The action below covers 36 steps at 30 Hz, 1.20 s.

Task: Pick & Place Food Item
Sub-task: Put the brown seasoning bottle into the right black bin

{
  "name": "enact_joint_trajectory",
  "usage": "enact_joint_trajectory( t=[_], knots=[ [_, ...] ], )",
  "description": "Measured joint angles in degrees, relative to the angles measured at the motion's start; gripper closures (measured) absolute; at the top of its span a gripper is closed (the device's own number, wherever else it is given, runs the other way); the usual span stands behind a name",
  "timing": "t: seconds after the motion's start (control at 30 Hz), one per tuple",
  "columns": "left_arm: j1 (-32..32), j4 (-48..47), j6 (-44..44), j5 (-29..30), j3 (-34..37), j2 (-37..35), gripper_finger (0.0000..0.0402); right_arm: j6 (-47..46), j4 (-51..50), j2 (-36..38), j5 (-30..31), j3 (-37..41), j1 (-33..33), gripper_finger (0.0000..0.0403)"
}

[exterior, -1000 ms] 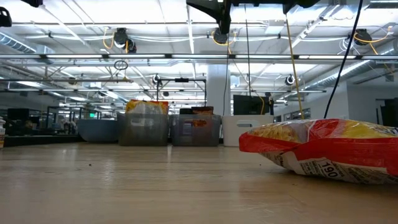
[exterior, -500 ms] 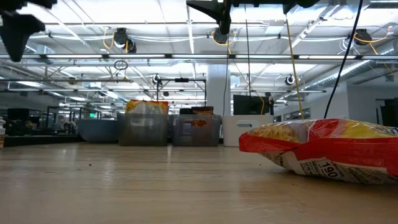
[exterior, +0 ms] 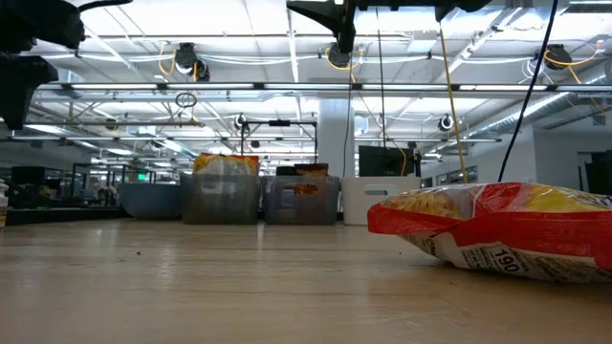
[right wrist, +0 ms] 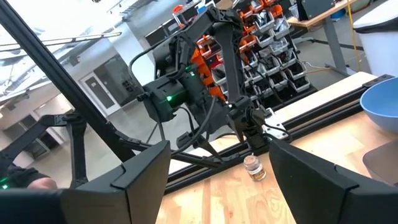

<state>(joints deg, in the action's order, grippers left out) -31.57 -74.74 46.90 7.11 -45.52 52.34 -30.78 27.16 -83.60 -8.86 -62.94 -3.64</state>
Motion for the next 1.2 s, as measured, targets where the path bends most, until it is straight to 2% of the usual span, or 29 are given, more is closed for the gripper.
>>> enact_joint_trajectory(
  t=[0.13,0.3,0.5,0.63,0.87,1.0,1.2],
  knots=[
    [0.1,0.0,2.2,0.0,0.0,0.5,0.0112,0.0,0.0,0.0,0.0,0.0,0.0,0.0135],
    [0.1,0.3,12.8,1.6,0.0,0.5,0.0108,0.0,0.0,0.0,0.0,0.0,0.0,0.0135],
    [0.1,1.9,33.9,4.3,0.0,0.5,0.0113,0.3,0.0,0.0,0.0,0.0,0.0,0.0135],
    [0.1,1.9,49.0,2.9,0.0,1.3,0.0121,1.2,0.0,0.0,0.0,0.0,0.0,0.0135],
    [0.1,1.8,70.0,2.3,0.0,7.5,0.0128,1.4,0.1,0.0,-0.2,0.0,0.0,0.0135],
    [0.1,0.2,76.1,1.8,0.0,12.2,0.0128,1.2,0.4,0.0,-1.6,0.0,0.0,0.0135],
    [0.1,-1.8,81.9,-4.6,0.1,18.4,0.0128,-0.3,0.9,0.0,-5.2,0.0,0.0,0.0135]
  ],
)
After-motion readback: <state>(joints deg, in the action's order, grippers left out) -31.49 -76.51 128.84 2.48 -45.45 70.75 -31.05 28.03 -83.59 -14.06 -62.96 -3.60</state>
